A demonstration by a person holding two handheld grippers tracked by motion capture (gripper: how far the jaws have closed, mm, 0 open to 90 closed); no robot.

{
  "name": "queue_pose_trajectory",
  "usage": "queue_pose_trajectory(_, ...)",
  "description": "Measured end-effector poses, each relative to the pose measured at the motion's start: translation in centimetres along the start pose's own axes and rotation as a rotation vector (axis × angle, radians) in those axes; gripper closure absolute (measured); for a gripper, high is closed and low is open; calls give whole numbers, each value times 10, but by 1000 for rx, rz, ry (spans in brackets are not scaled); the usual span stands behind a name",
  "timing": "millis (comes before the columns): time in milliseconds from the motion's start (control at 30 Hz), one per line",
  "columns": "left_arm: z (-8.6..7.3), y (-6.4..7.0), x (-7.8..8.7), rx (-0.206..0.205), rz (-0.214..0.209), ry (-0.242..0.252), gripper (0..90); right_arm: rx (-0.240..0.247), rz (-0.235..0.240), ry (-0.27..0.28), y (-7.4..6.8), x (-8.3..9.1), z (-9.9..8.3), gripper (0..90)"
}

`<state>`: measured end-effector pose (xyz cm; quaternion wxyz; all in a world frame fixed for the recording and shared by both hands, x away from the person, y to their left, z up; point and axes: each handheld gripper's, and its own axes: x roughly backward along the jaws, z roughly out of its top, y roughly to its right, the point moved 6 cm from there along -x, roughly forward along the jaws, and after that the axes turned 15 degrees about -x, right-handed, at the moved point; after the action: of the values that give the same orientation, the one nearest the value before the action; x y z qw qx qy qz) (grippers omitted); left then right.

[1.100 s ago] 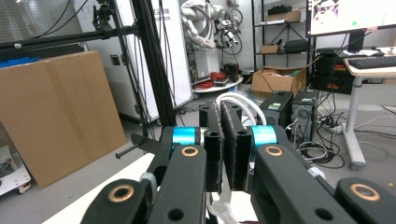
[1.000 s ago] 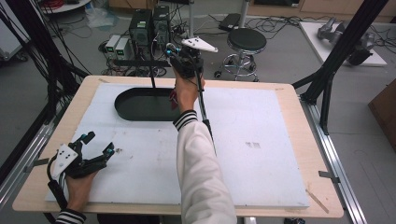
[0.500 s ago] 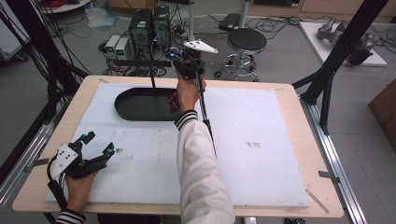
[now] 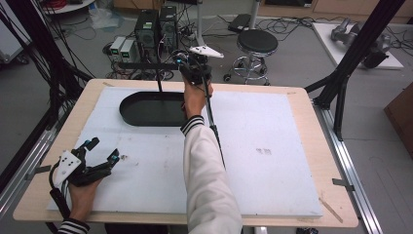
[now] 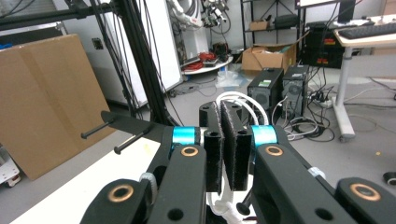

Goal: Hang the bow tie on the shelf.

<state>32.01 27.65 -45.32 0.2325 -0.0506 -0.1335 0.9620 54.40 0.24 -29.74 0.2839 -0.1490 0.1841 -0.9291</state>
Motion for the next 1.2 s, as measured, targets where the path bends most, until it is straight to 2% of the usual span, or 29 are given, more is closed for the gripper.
queue_pose_trajectory(200, 0, 0, 0, 2, 1, -1, 169, -12, 0, -26, 1, -8, -8, 875)
queue_pose_trajectory(367, 0, 0, 0, 0, 0, 0, 169, -2, 6, -51, -1, -13, -13, 875)
queue_pose_trajectory(633, 0, 0, 0, 4, -1, 0, 169, -15, -9, -105, 6, -18, -21, 870)
queue_pose_trajectory(867, 0, 0, 0, 0, -2, -2, 169, 31, -26, -148, 5, -19, -25, 865)
queue_pose_trajectory(1200, 0, 0, 0, 1, -2, -3, 169, 139, -45, -187, 1, -19, -29, 778)
